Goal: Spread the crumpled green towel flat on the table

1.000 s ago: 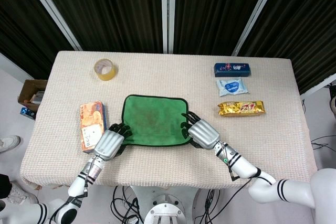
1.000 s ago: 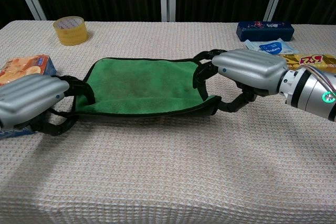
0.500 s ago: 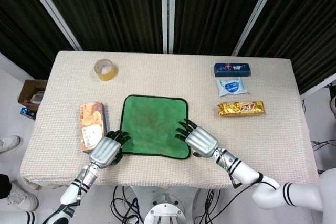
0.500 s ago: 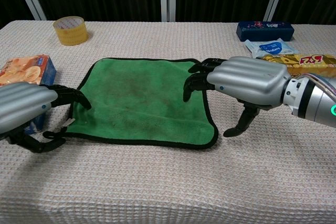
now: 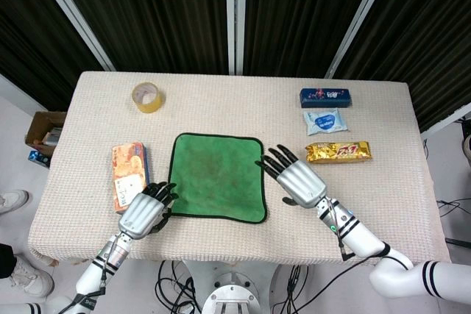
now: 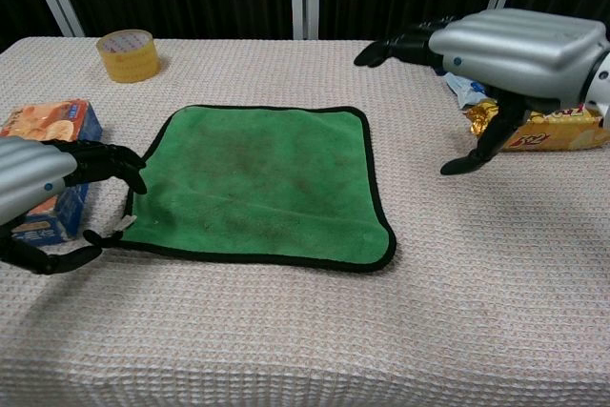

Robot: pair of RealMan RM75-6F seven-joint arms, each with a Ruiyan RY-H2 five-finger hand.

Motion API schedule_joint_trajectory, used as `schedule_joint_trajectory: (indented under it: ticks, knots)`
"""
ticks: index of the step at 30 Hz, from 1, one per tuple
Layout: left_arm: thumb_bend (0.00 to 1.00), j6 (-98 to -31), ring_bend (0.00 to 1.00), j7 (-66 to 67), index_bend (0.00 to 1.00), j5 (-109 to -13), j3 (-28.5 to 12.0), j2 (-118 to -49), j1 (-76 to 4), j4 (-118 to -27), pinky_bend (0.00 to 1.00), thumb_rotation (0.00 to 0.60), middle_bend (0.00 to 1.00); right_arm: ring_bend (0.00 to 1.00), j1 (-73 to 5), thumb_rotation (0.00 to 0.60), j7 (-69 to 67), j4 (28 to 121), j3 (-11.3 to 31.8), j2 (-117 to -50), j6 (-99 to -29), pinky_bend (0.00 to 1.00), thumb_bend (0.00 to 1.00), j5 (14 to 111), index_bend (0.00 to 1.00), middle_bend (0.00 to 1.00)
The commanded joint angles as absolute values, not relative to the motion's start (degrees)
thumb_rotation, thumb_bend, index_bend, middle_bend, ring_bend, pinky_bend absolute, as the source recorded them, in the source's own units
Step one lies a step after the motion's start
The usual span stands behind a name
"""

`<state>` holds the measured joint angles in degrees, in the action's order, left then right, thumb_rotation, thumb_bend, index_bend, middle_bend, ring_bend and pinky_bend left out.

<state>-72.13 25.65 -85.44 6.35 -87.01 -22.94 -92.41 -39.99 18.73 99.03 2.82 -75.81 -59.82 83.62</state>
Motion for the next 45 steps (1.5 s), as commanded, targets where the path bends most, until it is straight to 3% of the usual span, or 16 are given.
schedule_joint_trajectory:
  ticks: [1, 8, 13, 18, 25, 35, 40, 45]
  knots:
    - [0.3, -73.41, 0.13, 22.5, 0.33, -88.9, 5.81, -90.97, -22.8, -86.05, 0.2, 0.6, 0.13, 0.0, -39.38, 0.6, 17.85, 99.5, 3.55, -75.04, -60.79, 0.0, 0.0, 83.72, 0.08, 0.1]
    - [0.3, -72.9, 0.13, 21.67, 0.37, -89.89, 4.94, -94.84, -22.73, -79.08, 0.2, 0.6, 0.13, 0.0, -38.12, 0.6, 16.03, 99.5, 3.78, -74.65, -62.21, 0.0, 0.0, 84.25, 0.08, 0.1]
    - [0.34, -73.33, 0.13, 18.35, 0.49, -91.2, 4.85, -96.22, -22.63, -76.57, 0.21, 0.6, 0.16, 0.0, -37.54, 0.6, 14.25, 99.01, 3.86, -74.97, -62.73, 0.0, 0.0, 84.74, 0.08, 0.1]
    - [0.43, -74.53, 0.14, 10.22, 0.62, -92.6, 4.79, -97.8, -22.36, -74.4, 0.21, 0.6, 0.23, 0.0, -37.16, 0.6, 13.07, 98.63, 3.99, -75.11, -62.89, 0.0, 0.0, 85.05, 0.08, 0.1]
    - [0.5, -76.66, 0.15, 4.91, 0.64, -94.15, 5.58, -97.36, -21.21, -73.3, 0.21, 0.6, 0.25, 0.0, -36.94, 0.6, 12.92, 98.59, 4.02, -75.02, -62.4, 0.0, 0.0, 85.09, 0.08, 0.1]
    - [0.51, -76.96, 0.15, 2.02, 0.61, -94.88, 8.07, -93.88, -19.09, -75.76, 0.21, 0.6, 0.23, 0.0, -36.8, 0.6, 13.41, 98.53, 3.68, -75.28, -61.26, 0.0, 0.0, 85.11, 0.08, 0.1]
    - [0.51, -74.26, 0.14, 2.09, 0.38, -93.15, 7.72, -92.56, -19.34, -78.21, 0.21, 0.6, 0.18, 0.0, -36.67, 0.6, 13.69, 98.64, 3.43, -75.42, -60.91, 0.0, 0.0, 85.28, 0.08, 0.1]
    - [0.44, -70.74, 0.11, 6.49, 0.29, -90.81, 7.47, -89.93, -19.82, -82.11, 0.2, 0.6, 0.13, 0.0, -36.37, 0.6, 13.67, 98.81, 3.35, -75.17, -61.03, 0.0, 0.0, 85.47, 0.08, 0.1]
